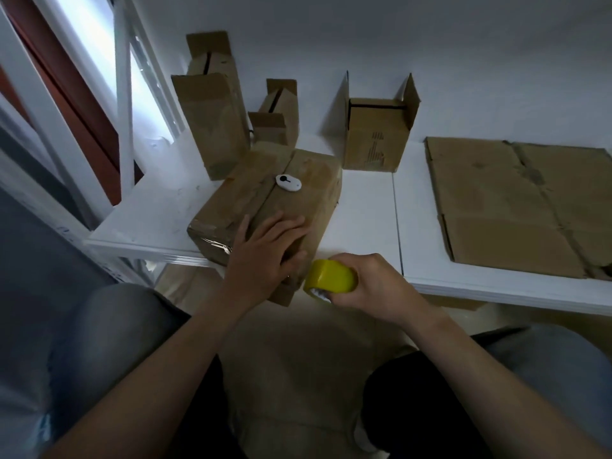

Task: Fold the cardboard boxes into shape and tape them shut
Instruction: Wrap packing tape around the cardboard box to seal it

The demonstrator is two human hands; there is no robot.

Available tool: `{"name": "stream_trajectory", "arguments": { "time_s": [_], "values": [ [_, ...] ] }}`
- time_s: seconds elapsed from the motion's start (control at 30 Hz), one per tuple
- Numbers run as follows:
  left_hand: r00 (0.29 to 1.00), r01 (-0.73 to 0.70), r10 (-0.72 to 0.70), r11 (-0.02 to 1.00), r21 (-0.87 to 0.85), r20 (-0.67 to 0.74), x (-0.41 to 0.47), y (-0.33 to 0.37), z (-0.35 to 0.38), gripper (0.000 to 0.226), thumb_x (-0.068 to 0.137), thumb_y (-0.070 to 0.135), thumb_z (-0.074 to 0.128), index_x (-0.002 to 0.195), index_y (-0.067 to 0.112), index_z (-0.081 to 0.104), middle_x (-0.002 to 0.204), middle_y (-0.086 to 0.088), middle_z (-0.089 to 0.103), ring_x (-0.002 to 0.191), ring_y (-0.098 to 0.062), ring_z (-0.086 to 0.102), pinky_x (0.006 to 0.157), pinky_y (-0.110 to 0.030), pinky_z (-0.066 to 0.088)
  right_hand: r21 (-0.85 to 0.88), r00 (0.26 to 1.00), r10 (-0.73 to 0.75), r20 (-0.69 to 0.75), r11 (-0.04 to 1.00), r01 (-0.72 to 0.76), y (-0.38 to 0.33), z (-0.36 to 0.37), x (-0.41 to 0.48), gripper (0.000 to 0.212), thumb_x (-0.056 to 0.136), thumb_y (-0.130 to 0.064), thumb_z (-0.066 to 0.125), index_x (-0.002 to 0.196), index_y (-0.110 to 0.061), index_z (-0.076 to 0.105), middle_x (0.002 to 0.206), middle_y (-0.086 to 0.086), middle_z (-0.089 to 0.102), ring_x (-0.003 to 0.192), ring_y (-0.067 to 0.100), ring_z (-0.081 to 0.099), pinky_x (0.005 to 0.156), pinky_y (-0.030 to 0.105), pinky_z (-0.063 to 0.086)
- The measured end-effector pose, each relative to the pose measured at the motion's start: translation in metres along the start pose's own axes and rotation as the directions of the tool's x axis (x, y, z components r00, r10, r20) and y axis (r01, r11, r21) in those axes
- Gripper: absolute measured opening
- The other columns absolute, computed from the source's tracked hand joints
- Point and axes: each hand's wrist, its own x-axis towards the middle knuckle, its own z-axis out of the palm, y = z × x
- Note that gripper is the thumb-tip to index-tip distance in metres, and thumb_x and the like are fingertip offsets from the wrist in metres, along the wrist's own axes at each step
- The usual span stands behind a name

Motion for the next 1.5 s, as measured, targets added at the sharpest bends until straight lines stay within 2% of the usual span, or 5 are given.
{"name": "stream_trajectory", "arguments": {
  "time_s": [0.43, 0.83, 1.0, 1.23, 1.5],
  "values": [
    [0.999, -0.041, 0.041, 0.999, 0.035, -0.01, 0.005, -0.01, 0.006, 0.067, 0.088, 0.066, 0.052, 0.147, 0.035, 0.048, 0.155, 0.018, 0.043, 0.148, -0.012, 0.034, 0.122, -0.054, 0.016, -0.203, 0.993, 0.12, 0.015, 0.972, -0.114, 0.002, 0.01, 0.021, 0.054, 0.077, -0.048, 0.083, 0.123, -0.028, 0.064, 0.111, -0.002, 0.069, 0.097, 0.016, 0.062, 0.086, 0.034, 0.054],
    [0.948, -0.05, 0.073, 0.995, 0.082, -0.311, 0.015, -0.012, 0.028, 0.037, 0.093, 0.043, 0.057, 0.128, 0.041, 0.067, 0.138, 0.023, 0.06, 0.133, -0.013, 0.052, 0.117, -0.067, 0.008, -0.166, 1.0, 0.022, 0.012, 0.986, -0.02, -0.001, -0.021, 0.03, 0.067, 0.079, -0.069, 0.065, 0.131, -0.027, 0.063, 0.105, -0.014, 0.06, 0.093, 0.008, 0.056, 0.082, 0.026, 0.047],
    [0.978, -0.006, -0.009, 0.997, -0.07, -0.211, 0.019, -0.016, 0.022, 0.043, 0.089, 0.043, 0.057, 0.132, 0.042, 0.064, 0.139, 0.026, 0.058, 0.138, -0.01, 0.047, 0.108, -0.046, 0.03, -0.199, 0.988, -0.068, -0.141, 0.979, 0.039, -0.011, -0.047, 0.071, 0.03, 0.097, -0.036, 0.063, 0.121, -0.022, 0.072, 0.102, -0.006, 0.067, 0.09, 0.013, 0.061, 0.086, 0.036, 0.052],
    [0.999, -0.002, -0.005, 0.981, -0.193, -0.035, 0.026, -0.035, 0.007, 0.05, 0.09, 0.055, 0.053, 0.135, 0.036, 0.062, 0.144, 0.021, 0.053, 0.145, -0.008, 0.039, 0.114, -0.042, 0.028, -0.258, 0.965, -0.026, -0.261, 0.965, -0.044, -0.021, -0.037, 0.168, 0.034, 0.101, -0.044, 0.054, 0.102, -0.021, 0.079, 0.092, 0.002, 0.073, 0.086, 0.019, 0.065, 0.081, 0.035, 0.052],
    [0.994, 0.073, -0.086, 0.979, -0.188, -0.061, 0.021, -0.031, 0.005, 0.051, 0.089, 0.061, 0.052, 0.131, 0.035, 0.065, 0.143, 0.021, 0.053, 0.144, -0.01, 0.039, 0.119, -0.066, 0.007, -0.53, 0.983, 0.002, -0.184, 0.842, -0.101, -0.004, -0.033, 0.227, 0.049, 0.092, -0.065, 0.049, 0.113, -0.025, 0.071, 0.134, 0.007, 0.049, 0.125, 0.035, 0.038, 0.105, 0.046, 0.038]
  ]
}}
